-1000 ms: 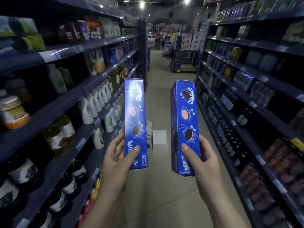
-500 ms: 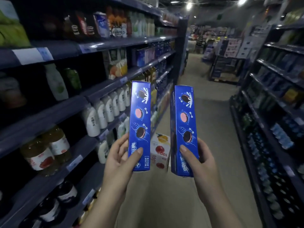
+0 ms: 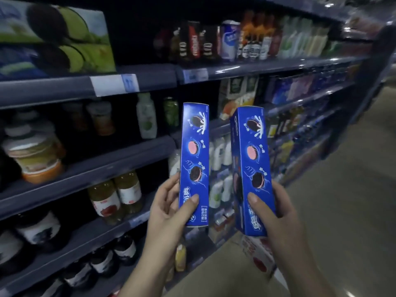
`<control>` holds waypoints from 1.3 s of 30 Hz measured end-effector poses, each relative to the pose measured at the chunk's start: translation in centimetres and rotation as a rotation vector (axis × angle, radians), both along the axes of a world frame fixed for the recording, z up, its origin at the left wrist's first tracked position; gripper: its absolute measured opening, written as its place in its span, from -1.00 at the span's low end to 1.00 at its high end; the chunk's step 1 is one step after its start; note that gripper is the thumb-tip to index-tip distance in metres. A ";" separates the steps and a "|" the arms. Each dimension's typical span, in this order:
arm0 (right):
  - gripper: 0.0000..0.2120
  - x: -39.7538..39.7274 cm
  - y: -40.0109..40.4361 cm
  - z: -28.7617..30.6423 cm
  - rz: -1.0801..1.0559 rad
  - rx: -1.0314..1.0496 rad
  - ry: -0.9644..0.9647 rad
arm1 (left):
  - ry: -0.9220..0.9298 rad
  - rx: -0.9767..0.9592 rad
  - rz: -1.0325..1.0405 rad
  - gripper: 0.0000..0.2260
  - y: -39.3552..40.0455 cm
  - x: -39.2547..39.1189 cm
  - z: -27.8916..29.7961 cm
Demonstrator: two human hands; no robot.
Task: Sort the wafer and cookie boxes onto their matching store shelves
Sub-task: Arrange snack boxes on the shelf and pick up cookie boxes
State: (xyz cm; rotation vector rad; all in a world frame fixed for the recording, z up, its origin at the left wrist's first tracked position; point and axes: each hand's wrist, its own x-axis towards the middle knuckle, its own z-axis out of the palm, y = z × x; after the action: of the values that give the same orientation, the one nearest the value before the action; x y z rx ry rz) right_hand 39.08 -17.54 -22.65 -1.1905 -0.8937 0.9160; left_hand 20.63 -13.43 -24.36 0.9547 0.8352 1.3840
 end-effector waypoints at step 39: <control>-0.45 -12.5 14.0 1.7 1.159 0.126 0.089 | 0.057 0.098 1.101 -0.34 -4.8 -6.8 1.1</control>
State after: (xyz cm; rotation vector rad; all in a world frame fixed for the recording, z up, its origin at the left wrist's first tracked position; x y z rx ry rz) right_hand 26.59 -3.58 -20.97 -0.4271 -1.5695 1.7631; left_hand 13.84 -18.22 -23.27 0.5852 1.4490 2.3403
